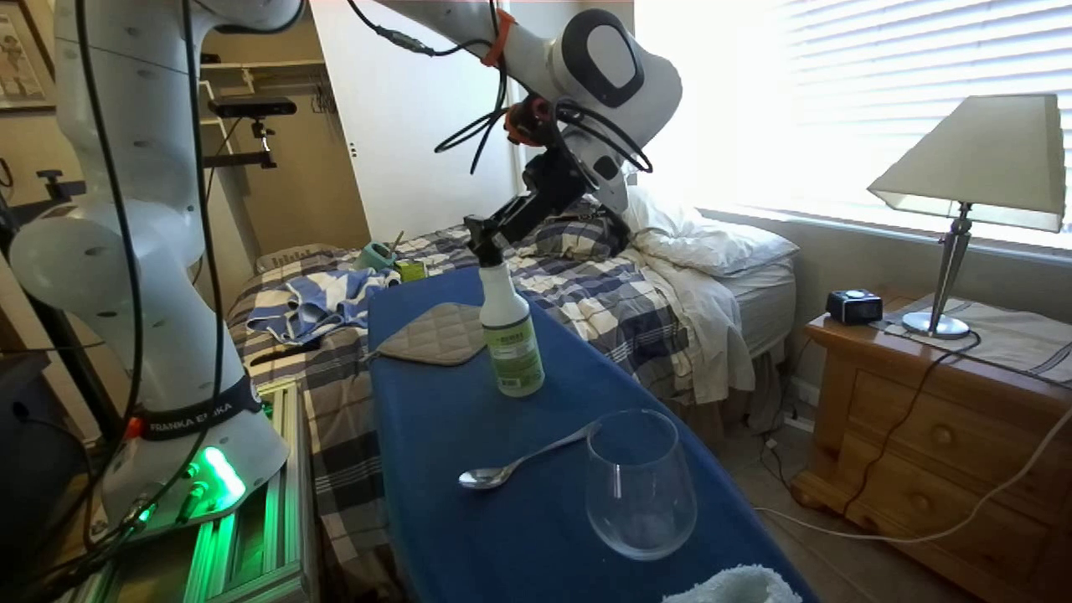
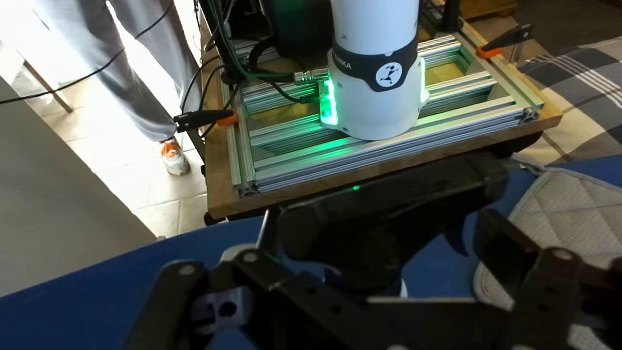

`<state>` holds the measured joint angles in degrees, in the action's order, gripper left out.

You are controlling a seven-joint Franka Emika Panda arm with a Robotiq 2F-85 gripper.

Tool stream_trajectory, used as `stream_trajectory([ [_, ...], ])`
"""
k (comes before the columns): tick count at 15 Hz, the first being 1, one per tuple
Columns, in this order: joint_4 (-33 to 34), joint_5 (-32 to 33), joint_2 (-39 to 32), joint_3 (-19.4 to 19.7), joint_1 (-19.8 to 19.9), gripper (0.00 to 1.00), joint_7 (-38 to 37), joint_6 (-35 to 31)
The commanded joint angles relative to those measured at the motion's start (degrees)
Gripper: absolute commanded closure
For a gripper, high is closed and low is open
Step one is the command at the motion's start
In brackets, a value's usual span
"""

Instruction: Spray the spray bottle with a green label once

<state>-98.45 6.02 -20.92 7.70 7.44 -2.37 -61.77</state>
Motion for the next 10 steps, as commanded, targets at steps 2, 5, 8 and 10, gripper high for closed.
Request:
stream_trajectory([
  [2,2.8,-0.4,-1.6,-0.3,0.5,0.06,0.5,2.3],
  [5,3.0,-0.4,-1.8,-0.3,0.5,0.1,0.5,2.5],
  [8,3.2,-0.3,-2.1,-0.3,0.5,0.15,0.4,2.7],
  [10,3.5,-0.3,-2.3,-0.3,0.5,0.18,0.4,2.9],
])
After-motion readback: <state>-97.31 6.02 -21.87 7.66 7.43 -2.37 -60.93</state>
